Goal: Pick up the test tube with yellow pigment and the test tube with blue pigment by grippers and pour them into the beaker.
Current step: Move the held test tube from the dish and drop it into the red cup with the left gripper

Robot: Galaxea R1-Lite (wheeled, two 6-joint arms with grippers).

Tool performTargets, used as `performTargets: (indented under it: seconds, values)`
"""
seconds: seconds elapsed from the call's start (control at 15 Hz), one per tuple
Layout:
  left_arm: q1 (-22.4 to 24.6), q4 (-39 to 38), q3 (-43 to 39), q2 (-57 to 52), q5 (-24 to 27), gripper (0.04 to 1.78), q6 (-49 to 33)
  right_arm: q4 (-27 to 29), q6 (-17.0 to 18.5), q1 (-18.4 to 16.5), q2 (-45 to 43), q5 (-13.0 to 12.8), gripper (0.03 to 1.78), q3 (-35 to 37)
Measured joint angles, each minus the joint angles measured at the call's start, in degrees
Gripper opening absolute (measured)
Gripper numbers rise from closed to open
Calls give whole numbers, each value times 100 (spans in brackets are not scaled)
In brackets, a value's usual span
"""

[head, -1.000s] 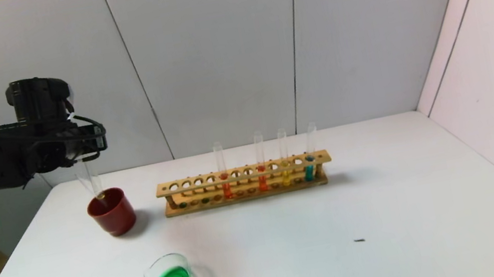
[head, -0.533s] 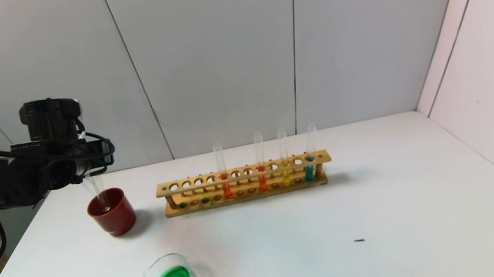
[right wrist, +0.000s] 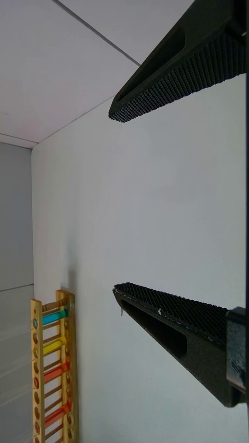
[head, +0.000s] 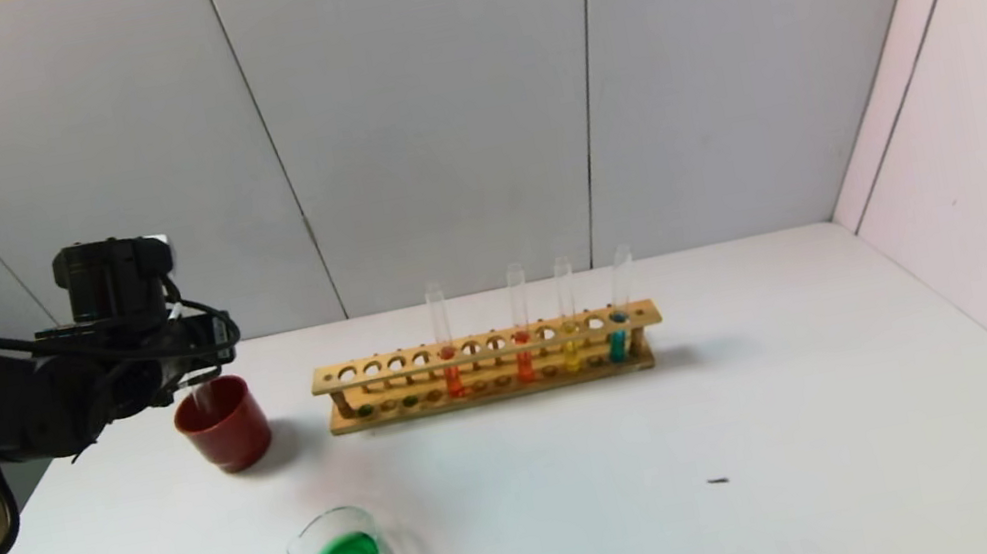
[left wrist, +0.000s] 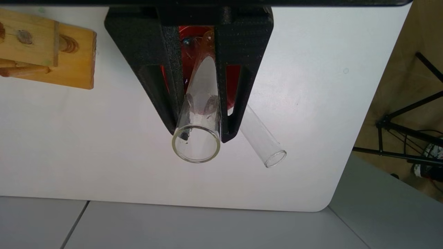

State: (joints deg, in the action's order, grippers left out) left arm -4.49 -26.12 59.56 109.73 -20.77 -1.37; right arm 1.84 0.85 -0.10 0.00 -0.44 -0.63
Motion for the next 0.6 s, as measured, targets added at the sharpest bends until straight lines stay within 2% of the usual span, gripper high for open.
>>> performTargets:
  seconds: [0.33, 0.47, 0.6]
  values:
    - [-6, -507, -518, -16, 9, 35, 27, 0, 2, 0, 0, 0, 170, 0]
    - [-22, -607, -634, -35, 7, 48, 27, 0, 2, 0, 0, 0, 170, 0]
    - [-33, -675, -731, -85, 9, 73, 27, -2, 5, 0, 0, 0, 170, 0]
